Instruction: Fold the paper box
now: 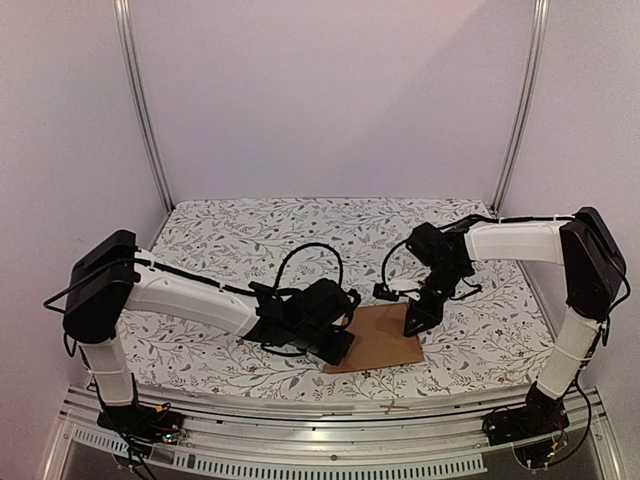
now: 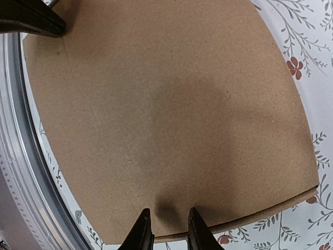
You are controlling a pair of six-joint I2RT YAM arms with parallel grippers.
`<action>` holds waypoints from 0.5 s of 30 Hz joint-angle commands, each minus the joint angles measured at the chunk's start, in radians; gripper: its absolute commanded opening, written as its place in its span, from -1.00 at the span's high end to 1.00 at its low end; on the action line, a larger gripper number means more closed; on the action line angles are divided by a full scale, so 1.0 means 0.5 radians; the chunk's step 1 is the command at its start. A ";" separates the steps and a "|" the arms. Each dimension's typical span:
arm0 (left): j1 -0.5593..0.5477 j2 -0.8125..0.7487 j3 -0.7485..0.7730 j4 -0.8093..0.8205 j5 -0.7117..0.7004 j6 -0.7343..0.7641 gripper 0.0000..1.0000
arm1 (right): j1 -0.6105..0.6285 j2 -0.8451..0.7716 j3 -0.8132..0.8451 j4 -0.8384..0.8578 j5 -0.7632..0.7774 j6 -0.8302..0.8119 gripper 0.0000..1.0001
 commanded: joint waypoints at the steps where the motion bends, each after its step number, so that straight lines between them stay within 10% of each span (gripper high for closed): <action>1: 0.009 0.127 -0.014 -0.158 0.055 0.032 1.00 | -0.010 -0.041 0.032 -0.107 -0.020 0.050 0.55; 15: 0.022 0.111 -0.028 -0.098 0.068 0.017 1.00 | 0.082 -0.168 -0.197 -0.108 0.196 -0.109 0.84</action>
